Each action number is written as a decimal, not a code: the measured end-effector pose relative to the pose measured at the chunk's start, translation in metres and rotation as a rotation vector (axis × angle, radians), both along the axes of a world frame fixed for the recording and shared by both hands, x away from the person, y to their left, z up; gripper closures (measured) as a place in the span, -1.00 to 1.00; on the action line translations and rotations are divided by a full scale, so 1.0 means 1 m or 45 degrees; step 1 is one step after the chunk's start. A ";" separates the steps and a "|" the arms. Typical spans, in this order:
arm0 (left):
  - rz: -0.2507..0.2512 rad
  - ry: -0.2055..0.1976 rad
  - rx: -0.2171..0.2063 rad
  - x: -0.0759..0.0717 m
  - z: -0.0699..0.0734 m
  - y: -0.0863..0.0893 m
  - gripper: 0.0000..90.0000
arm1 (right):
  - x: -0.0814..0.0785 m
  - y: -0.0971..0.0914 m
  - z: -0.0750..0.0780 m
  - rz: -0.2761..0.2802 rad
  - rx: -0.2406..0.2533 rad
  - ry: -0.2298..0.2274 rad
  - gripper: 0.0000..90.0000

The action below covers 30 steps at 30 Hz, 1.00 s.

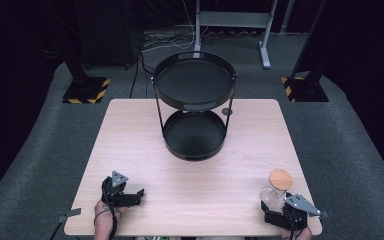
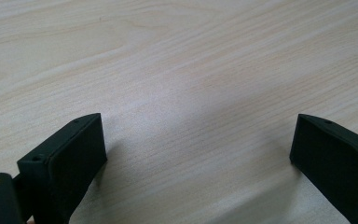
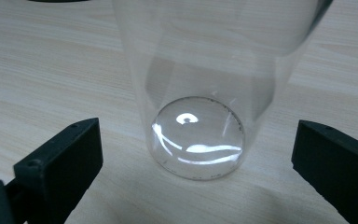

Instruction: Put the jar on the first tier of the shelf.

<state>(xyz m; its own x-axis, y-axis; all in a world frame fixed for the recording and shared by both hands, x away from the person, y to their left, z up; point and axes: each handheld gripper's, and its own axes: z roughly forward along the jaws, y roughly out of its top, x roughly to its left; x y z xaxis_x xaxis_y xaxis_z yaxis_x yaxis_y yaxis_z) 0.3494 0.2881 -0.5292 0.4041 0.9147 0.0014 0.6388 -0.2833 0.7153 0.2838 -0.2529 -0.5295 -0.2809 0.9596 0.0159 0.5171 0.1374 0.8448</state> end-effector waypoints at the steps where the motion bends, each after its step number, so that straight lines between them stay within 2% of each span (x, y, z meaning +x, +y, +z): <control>1: 0.000 0.000 0.000 0.000 0.000 0.000 -0.93 | 0.000 0.000 0.000 0.000 0.000 0.000 -0.98; 9: -0.001 0.001 0.001 0.000 0.000 0.000 -0.93 | 0.002 0.000 0.000 -0.001 -0.013 0.016 -0.98; 21: 0.000 0.000 0.000 0.000 0.000 0.000 -0.93 | 0.005 -0.001 0.003 -0.020 0.007 0.047 -1.00; 27: 0.000 0.001 0.000 0.000 0.000 0.000 -0.93 | 0.007 0.000 0.006 -0.006 -0.015 0.061 -1.00; 30: 0.000 0.001 0.001 0.000 0.000 0.000 -0.93 | 0.009 0.000 0.017 -0.012 -0.048 0.032 -1.00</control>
